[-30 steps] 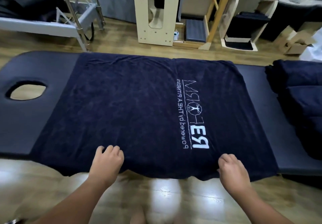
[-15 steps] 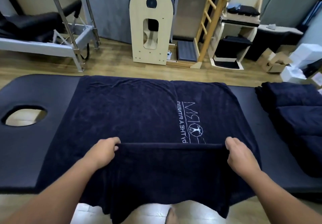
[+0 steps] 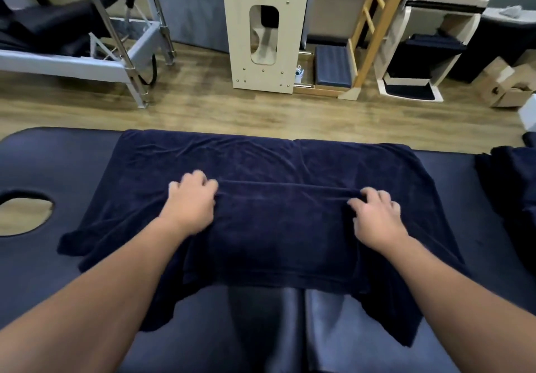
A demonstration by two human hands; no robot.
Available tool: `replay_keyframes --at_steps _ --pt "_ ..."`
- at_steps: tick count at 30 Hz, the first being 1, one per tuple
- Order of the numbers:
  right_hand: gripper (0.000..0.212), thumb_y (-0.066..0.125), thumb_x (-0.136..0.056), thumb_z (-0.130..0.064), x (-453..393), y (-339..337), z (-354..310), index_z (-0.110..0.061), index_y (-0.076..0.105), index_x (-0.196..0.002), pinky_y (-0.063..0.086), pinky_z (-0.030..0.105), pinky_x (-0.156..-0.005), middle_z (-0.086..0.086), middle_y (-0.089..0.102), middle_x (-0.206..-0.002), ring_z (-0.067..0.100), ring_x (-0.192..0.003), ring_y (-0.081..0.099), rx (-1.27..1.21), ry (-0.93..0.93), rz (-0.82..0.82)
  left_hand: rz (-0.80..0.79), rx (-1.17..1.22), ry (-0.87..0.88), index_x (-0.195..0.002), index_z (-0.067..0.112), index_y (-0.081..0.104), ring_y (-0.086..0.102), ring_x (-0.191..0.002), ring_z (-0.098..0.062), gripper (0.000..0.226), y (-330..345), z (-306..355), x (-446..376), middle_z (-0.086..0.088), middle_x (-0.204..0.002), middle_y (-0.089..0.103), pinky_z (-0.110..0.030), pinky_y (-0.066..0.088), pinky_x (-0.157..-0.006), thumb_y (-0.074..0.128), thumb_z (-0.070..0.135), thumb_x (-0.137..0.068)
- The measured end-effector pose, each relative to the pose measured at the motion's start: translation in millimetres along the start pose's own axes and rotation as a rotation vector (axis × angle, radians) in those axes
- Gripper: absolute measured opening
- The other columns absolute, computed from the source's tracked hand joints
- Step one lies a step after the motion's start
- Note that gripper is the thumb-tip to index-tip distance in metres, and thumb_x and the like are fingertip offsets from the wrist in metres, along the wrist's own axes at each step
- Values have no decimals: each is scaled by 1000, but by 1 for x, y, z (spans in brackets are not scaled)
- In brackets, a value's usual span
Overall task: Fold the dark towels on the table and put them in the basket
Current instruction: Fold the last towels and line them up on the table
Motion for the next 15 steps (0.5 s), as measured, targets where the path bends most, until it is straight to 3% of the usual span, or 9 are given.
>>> replay_keyframes --at_steps 1,3,6,9,11,13,15 --pt "39 58 -91 -29 3 8 -11 -27 59 -130 37 50 -100 5 45 -138 32 -123 39 15 -51 -5 -102 -14 71 -122 20 54 46 -119 -29 34 17 13 8 -5 -126 47 -47 43 -95 57 39 -94" --pt "39 59 -89 -34 21 23 -29 -24 63 -126 42 48 -93 2 53 -121 29 -111 48 29 -136 19 -327 -38 130 -128 24 47 43 -125 -26 63 50 25 35 -1 -129 43 -48 44 -96 57 67 -84" --pt "54 58 -87 -49 58 36 -33 -22 59 -134 44 47 -92 0 55 -121 27 -112 52 -60 -161 68 -444 -142 167 -147 23 23 28 -136 -28 119 78 26 73 -3 -145 24 -55 33 -105 57 91 -56" --pt "79 56 -80 -70 96 46 -28 -24 49 -144 42 51 -103 4 44 -143 29 -134 42 -67 -183 72 -413 -183 176 -158 18 2 12 -148 -31 136 88 19 89 -10 -159 3 -54 19 -119 66 87 -59" --pt "91 67 -73 -71 115 53 -24 -22 46 -147 45 54 -103 10 39 -150 35 -138 38 -42 -198 54 -351 -149 181 -157 14 10 20 -145 -31 128 85 14 91 -13 -158 9 -44 26 -119 72 78 -65" --pt "94 83 -68 -50 123 56 -17 -14 46 -147 50 53 -99 16 40 -148 39 -133 43 -81 -161 49 -290 -135 185 -150 9 27 37 -131 -30 112 78 7 92 -16 -150 24 -39 43 -107 84 56 -66" --pt "89 85 -65 -14 126 57 -9 -6 45 -145 54 49 -95 17 45 -142 38 -122 53 -127 -94 51 -207 -177 163 -132 10 44 50 -103 -28 91 69 -5 94 -15 -128 41 -38 54 -76 89 24 -54"
Point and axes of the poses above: each hand's wrist, its own x-axis away from the middle knuckle, its own y-axis out of the palm, z = x × y, the point moved 10 cm from there along -x, towards the middle knuckle
